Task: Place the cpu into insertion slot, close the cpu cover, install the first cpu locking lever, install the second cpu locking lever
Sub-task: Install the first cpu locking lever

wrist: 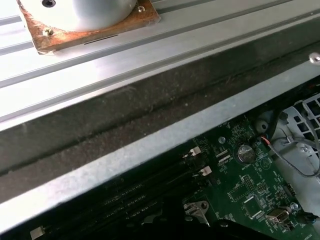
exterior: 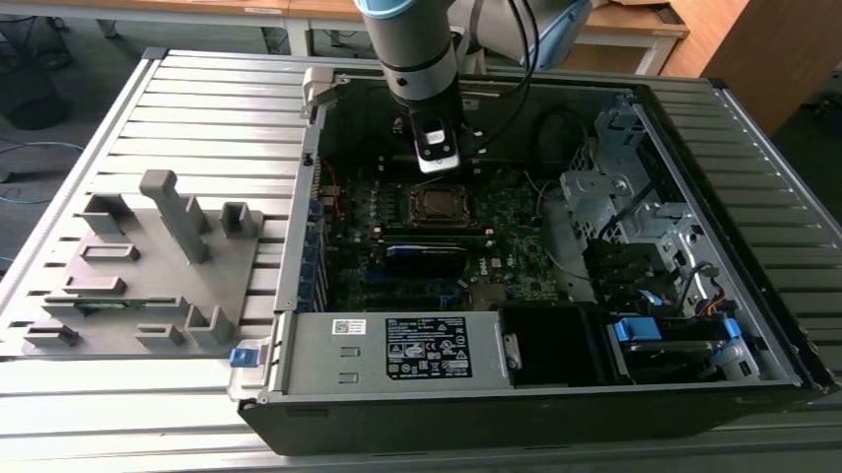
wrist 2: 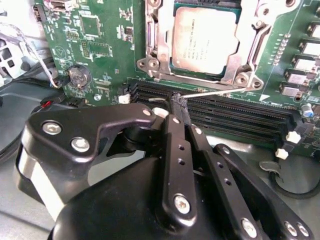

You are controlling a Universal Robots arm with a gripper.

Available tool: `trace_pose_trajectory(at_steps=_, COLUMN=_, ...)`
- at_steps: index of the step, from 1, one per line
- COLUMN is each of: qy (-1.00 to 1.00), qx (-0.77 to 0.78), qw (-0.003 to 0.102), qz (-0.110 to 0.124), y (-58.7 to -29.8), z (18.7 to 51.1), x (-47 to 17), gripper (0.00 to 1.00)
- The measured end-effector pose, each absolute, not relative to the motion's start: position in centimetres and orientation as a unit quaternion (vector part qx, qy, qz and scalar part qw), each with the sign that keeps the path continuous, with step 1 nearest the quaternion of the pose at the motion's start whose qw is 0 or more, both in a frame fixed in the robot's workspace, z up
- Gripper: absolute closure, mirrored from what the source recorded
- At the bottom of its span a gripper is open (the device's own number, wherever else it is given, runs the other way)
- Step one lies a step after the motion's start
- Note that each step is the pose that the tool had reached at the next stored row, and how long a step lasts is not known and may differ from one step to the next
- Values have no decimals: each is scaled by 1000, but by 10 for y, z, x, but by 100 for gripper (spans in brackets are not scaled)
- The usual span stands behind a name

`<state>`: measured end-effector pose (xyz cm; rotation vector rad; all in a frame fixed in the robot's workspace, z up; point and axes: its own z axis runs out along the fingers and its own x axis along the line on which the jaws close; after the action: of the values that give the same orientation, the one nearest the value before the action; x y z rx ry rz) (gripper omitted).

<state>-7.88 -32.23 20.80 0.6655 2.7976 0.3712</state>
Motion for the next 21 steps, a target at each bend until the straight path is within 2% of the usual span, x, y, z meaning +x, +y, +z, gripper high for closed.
trace_pose_trajectory(at_steps=21, qy=958, qx=227, qw=123, qz=123, y=-321, z=199, x=-80, gripper=89)
